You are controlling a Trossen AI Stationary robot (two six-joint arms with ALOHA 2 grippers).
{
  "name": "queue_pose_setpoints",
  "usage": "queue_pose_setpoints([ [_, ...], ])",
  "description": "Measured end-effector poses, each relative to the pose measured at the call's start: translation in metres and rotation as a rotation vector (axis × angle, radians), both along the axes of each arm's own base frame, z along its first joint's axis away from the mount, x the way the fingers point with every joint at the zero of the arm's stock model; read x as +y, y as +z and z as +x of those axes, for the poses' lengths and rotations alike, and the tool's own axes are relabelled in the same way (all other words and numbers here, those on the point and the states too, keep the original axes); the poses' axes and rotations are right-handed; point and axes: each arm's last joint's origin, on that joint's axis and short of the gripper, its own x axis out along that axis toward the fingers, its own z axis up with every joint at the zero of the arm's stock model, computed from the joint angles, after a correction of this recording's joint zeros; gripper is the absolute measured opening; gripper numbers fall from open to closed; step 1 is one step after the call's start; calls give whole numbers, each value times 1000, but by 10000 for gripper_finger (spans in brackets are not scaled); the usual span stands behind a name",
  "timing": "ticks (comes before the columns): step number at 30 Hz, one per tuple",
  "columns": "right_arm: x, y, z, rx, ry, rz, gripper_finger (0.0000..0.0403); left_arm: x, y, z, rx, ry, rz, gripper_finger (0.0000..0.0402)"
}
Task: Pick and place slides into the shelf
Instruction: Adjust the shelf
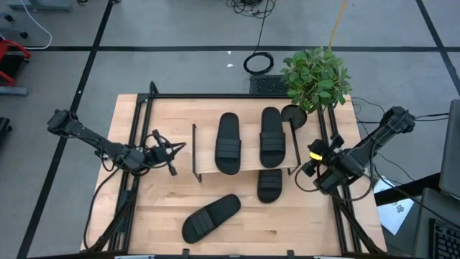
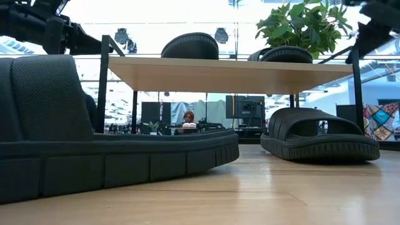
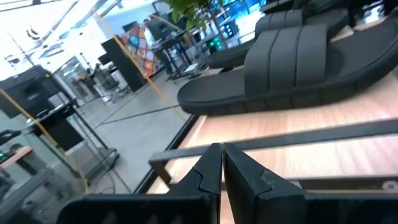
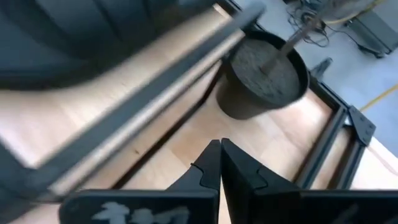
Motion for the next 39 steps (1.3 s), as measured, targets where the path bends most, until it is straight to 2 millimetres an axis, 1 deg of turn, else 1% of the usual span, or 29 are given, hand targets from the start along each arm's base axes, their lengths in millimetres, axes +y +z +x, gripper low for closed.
queue_pose_setpoints([
  [6, -5, -13, -6, 39, -12, -4, 0, -1, 2, -2, -21, 60, -2, 21],
  [10, -2, -16, -2, 57, 50, 14, 0, -1, 3, -6, -54, 139, -30, 21],
  [13, 2, -18, 1, 86, 103, 45, 0, -1, 2, -7, -62, 151, -54, 21],
  [16, 2, -18, 2, 99, 123, 45, 0, -2, 0, -7, -71, 120, -107, 21],
  [20, 2, -17, 3, 98, 149, 12, 0, -3, -10, -7, -34, 64, -191, 21],
  [26, 6, -18, 7, 86, 204, 17, 0, -4, -18, -8, -14, 28, -323, 21],
  [33, 15, -17, 19, 36, 331, 13, 0, -7, -18, -7, -5, -63, -411, 21],
  [39, 19, -16, 24, 12, 373, 22, 0, -11, -18, -5, 12, -173, -474, 21],
])
